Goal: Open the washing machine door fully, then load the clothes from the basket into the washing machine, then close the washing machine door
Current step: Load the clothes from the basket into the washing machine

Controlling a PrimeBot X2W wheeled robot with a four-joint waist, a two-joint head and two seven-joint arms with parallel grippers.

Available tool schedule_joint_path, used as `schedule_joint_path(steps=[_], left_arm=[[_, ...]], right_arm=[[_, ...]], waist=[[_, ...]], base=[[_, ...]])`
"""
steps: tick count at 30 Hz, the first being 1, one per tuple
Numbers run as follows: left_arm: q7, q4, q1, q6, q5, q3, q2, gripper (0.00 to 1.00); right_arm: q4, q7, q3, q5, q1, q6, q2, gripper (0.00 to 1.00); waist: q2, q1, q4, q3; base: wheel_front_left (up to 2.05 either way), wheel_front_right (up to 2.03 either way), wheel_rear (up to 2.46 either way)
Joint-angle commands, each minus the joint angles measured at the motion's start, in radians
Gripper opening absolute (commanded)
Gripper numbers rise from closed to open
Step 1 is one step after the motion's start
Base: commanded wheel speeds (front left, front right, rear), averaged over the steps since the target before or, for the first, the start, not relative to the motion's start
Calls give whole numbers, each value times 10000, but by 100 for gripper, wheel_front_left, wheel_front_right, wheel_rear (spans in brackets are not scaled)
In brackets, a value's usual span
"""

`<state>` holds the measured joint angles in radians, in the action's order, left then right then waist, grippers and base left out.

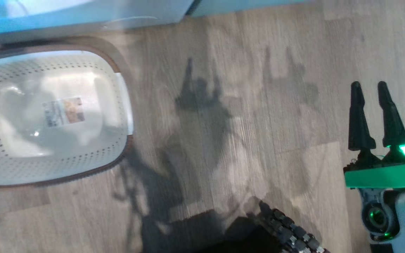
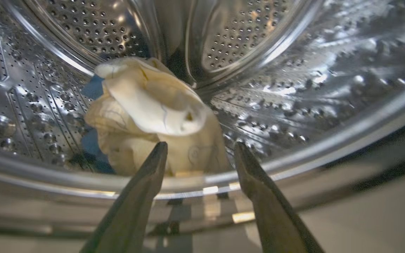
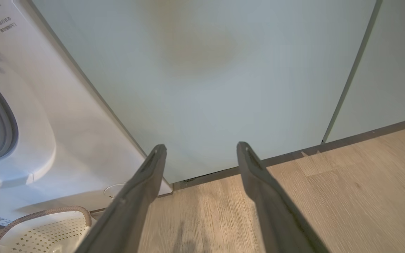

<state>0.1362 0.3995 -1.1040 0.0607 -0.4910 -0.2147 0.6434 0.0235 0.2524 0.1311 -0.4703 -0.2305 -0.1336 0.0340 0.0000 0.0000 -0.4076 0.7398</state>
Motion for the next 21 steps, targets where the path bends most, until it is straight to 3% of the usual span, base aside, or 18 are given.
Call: schedule_joint_path(steps=[1,12,17,21], left_arm=[[-125,-563,291,145,-61,426,400,100],[-1399,-4660,4780,1700,-40,929,-79,100],[-2124,-5687,6449,2313,158,988,-484,100],[-2736,-6021,7430,2501,128,853,-957,100]], right_arm=[[296,93,51,116,300,29,162,100],[337,93,-480,1107,716,29,162,100],[345,93,-710,1636,935,29,162,100],[336,93,-934,2050,1113,29,162,100]], waist=[[0,0,298,-317],[0,0,1459,-1438],[0,0,2137,-1967],[0,0,2695,-2417]], base=[[0,0,0],[0,0,0],[0,0,0],[0,0,0]])
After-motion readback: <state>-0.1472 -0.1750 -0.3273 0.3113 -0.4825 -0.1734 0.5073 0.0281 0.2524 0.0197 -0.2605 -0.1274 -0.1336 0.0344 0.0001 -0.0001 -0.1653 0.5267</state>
